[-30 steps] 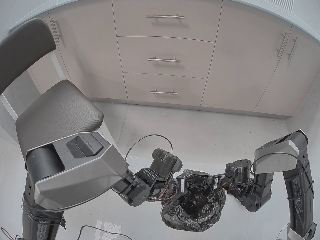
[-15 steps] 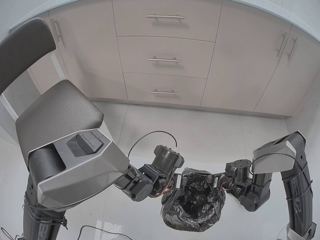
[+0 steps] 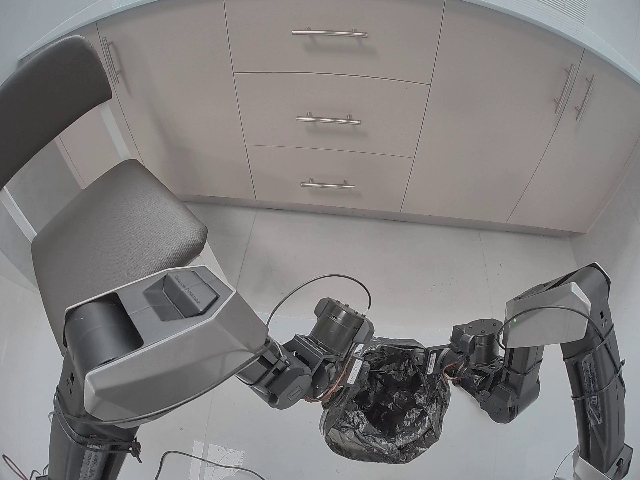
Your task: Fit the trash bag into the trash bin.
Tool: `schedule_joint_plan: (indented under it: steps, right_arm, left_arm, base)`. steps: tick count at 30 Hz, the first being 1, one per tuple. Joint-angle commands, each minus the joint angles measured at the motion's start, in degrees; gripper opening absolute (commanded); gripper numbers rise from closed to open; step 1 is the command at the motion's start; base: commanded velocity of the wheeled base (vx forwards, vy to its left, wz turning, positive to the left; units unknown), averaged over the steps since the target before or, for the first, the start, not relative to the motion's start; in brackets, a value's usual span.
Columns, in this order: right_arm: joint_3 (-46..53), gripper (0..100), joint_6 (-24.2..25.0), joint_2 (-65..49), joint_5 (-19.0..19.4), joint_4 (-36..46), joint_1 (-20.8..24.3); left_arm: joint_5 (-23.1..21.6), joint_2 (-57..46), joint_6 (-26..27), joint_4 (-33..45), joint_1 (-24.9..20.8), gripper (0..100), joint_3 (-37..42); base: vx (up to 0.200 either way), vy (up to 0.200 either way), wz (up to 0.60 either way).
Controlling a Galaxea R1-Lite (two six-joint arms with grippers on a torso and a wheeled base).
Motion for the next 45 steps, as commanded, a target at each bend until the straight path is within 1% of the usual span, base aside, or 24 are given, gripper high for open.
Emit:
schedule_joint_plan:
  steps: [1,7,9,13,16,19,23,26,35,36,37,39,42,45]
  right_arm:
    - [-0.19,100,0.04,0.05,-0.01,-1.05,0.53]
    - [-0.54,100,0.74,-0.04,-0.01,-1.05,0.44]
    - [-0.8,100,1.0,0.05,-0.01,-1.05,0.53]
    - [-0.8,100,1.09,0.14,-0.01,-1.05,0.88]
    - [-0.8,100,1.09,0.23,-0.1,-1.05,0.97]
    - [-0.72,100,1.18,0.14,-0.1,-1.05,1.23]
    - [-0.72,100,1.18,0.23,-0.1,-1.05,1.23]
    - [-0.8,100,1.27,0.23,-0.1,-1.05,1.14]
    - [-0.89,100,1.27,0.23,-0.1,-1.05,1.14]
    - [-1.15,100,1.35,0.23,-0.18,-1.05,1.06]
    - [-1.24,100,1.35,0.23,-0.18,-1.05,1.06]
    - [-1.59,100,1.35,0.23,-0.27,-1.05,1.06]
    - [-2.47,100,1.44,0.75,-0.54,-1.05,1.06]
    - [-3.26,100,1.44,1.46,-0.62,-1.05,0.88]
  left_arm:
    - [0.13,0.73,1.99,-0.18,0.36,100,0.12]
    - [0.21,0.9,3.49,0.17,0.36,100,0.12]
    - [0.3,0.9,4.63,0.17,1.15,100,0.12]
    - [0.21,0.2,4.36,0.17,1.32,100,0.3]
    - [0.13,-0.33,4.19,0.08,0.88,100,0.47]
    - [0.13,-0.94,2.87,0.34,-1.14,100,0.56]
    - [0.13,-0.42,2.78,0.43,-2.9,100,0.3]
    - [0.13,0.64,2.87,0.52,-3.16,100,0.04]
    - [0.21,2.66,3.13,1.75,-0.52,100,-0.4]
    - [0.3,2.92,3.31,2.54,0.8,100,-1.19]
    - [0.39,3.01,3.4,2.89,1.06,100,-1.46]
    - [1.44,3.36,3.49,4.56,1.76,100,-2.6]
    - [6.01,4.59,3.31,7.29,2.82,100,-6.64]
    - [6.89,5.12,3.31,8.87,3.26,100,-9.72]
  base:
    - [0.0,0.0,0.0]
    - [0.0,0.0,0.0]
    - [0.0,0.0,0.0]
    - [0.0,0.0,0.0]
    - [0.0,0.0,0.0]
    - [0.0,0.0,0.0]
    - [0.0,0.0,0.0]
    - [0.0,0.0,0.0]
    - [0.0,0.0,0.0]
    - [0.0,0.0,0.0]
    - [0.0,0.0,0.0]
    - [0.0,0.0,0.0]
    - [0.0,0.0,0.0]
    - [0.0,0.0,0.0]
